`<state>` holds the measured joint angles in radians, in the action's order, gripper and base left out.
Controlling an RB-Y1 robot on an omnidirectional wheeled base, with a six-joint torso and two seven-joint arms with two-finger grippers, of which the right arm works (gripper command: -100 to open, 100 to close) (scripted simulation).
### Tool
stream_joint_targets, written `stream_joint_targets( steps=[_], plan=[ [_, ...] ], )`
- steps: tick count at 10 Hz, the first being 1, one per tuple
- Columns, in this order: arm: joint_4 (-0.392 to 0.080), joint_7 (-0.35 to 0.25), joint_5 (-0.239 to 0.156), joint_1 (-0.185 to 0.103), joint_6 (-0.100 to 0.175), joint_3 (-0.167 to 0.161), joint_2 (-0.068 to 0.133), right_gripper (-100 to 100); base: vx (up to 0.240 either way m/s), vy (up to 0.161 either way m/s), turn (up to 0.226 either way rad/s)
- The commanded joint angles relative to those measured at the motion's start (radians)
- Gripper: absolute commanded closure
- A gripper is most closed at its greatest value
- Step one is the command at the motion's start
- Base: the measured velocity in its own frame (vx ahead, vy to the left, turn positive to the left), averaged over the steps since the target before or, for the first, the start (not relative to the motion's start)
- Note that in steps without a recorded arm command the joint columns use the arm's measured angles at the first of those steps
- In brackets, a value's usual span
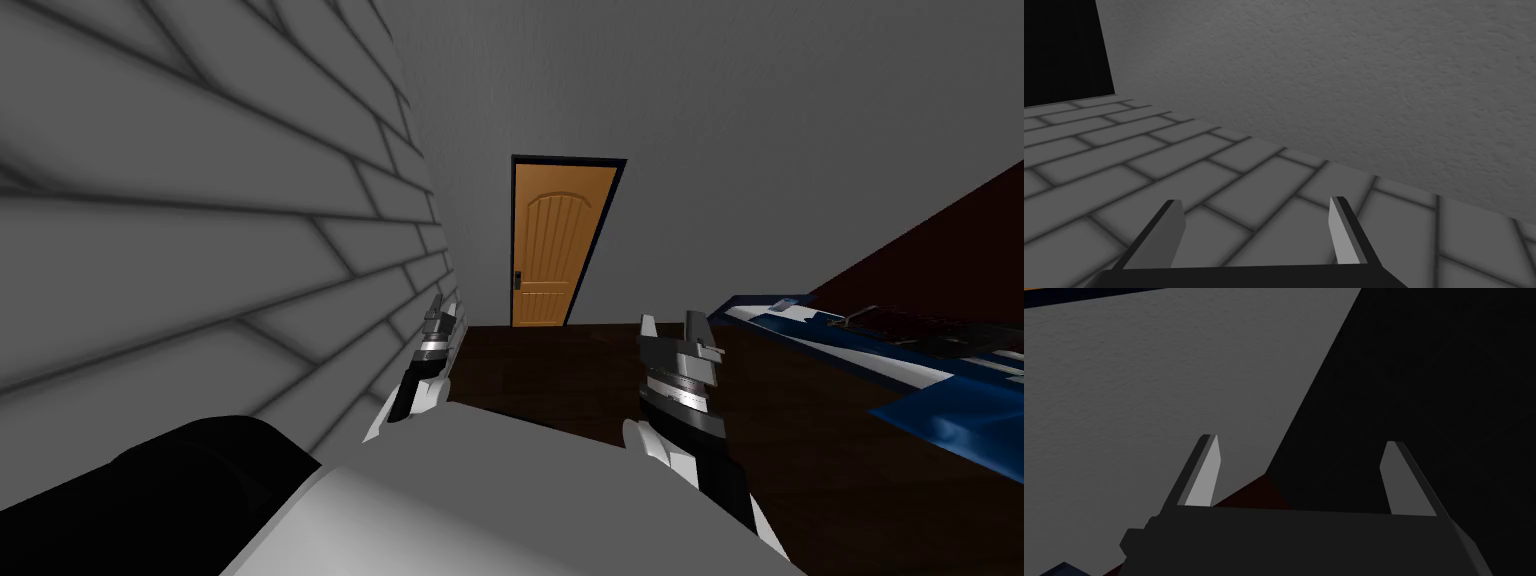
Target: Pull the door open
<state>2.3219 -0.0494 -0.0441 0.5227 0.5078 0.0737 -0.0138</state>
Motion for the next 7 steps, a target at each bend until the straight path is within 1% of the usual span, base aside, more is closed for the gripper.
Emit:
stream_joint_targets(
  steps=[1, 4, 6, 7],
  plan=[
    [-0.03, 0.026, 0.013, -0.017, -0.003, -0.002, 0.012, -100, 0.071, 0.024, -0.006],
    [-0.077, 0.066, 0.034, -0.044, -0.008, -0.005, 0.028, -100, 0.116, 0.046, -0.007],
    [-0.128, 0.109, 0.057, -0.073, -0.013, -0.008, 0.043, -100, 0.108, 0.06, -0.007],
    [-0.143, 0.123, 0.064, -0.082, -0.014, -0.009, 0.046, -100, 0.103, 0.043, -0.012]
  ],
)
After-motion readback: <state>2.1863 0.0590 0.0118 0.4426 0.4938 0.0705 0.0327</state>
